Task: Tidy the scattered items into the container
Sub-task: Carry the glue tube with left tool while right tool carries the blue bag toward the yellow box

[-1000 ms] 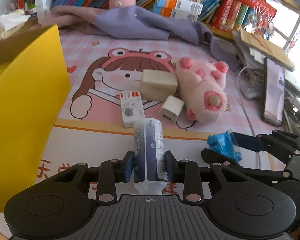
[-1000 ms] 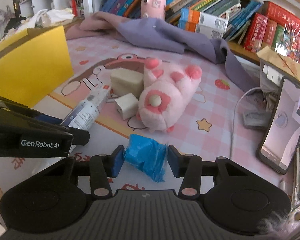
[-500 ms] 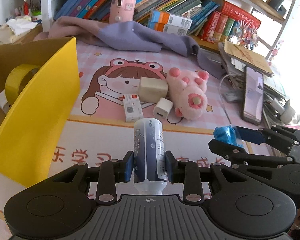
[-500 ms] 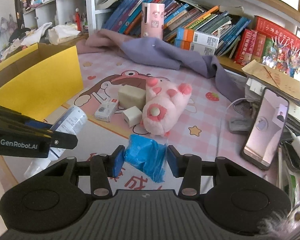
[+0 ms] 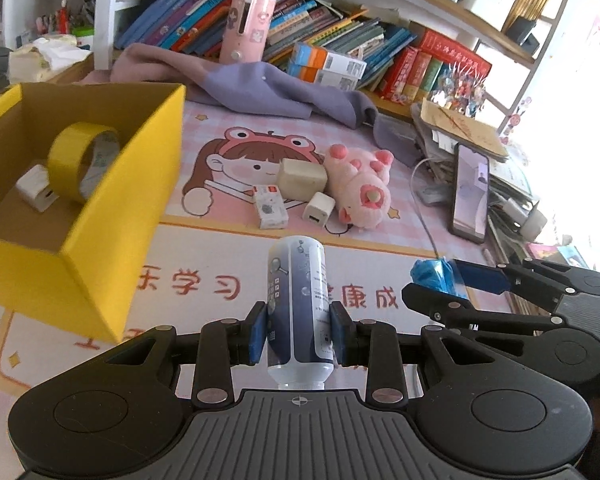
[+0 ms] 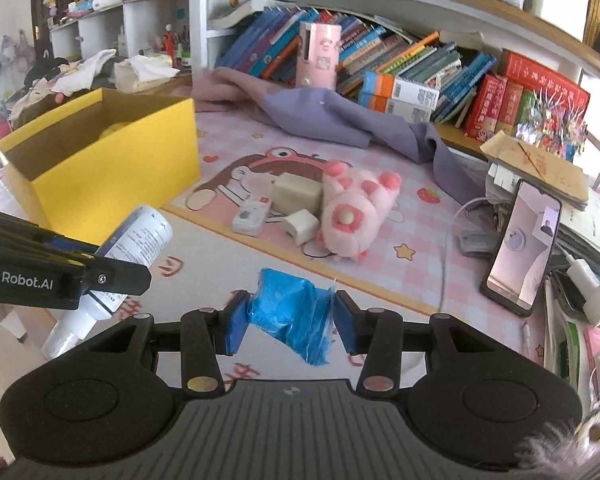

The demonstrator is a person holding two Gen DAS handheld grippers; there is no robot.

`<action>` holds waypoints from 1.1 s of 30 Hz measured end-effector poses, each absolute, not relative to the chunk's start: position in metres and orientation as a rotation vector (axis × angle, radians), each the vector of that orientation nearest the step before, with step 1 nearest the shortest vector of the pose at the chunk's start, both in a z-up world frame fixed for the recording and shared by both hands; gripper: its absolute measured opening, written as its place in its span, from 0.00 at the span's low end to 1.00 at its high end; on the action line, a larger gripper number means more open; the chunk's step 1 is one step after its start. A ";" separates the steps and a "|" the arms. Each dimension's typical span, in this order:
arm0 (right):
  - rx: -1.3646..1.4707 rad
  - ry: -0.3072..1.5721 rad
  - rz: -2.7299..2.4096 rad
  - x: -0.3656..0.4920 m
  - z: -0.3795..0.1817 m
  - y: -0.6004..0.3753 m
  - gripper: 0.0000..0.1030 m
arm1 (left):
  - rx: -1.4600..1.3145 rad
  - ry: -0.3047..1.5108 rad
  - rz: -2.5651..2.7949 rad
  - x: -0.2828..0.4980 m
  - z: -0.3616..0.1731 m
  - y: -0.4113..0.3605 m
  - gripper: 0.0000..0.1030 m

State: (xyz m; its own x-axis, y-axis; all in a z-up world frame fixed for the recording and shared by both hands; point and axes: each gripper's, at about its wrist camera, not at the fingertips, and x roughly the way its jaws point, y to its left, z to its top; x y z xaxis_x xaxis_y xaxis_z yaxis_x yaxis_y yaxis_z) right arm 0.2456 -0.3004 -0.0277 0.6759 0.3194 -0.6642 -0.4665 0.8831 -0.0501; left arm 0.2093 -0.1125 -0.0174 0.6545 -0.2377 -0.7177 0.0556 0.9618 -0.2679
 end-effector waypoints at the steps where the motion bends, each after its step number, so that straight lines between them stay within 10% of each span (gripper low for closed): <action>1: -0.226 0.697 0.444 0.241 -0.026 -0.297 0.41 | -0.236 0.836 -0.171 0.204 -0.016 -0.108 0.30; 33: -0.233 0.682 0.378 0.048 -0.016 -0.156 0.41 | -0.256 0.778 -0.268 0.035 -0.009 0.026 0.30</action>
State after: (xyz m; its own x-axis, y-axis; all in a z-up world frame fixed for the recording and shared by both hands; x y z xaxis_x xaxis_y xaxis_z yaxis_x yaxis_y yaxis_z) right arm 0.0476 -0.1563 -0.0160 0.7126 0.2626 -0.6506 -0.4126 0.9069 -0.0858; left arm 0.0354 0.0258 -0.0090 0.6820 -0.3293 -0.6531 0.1422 0.9356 -0.3233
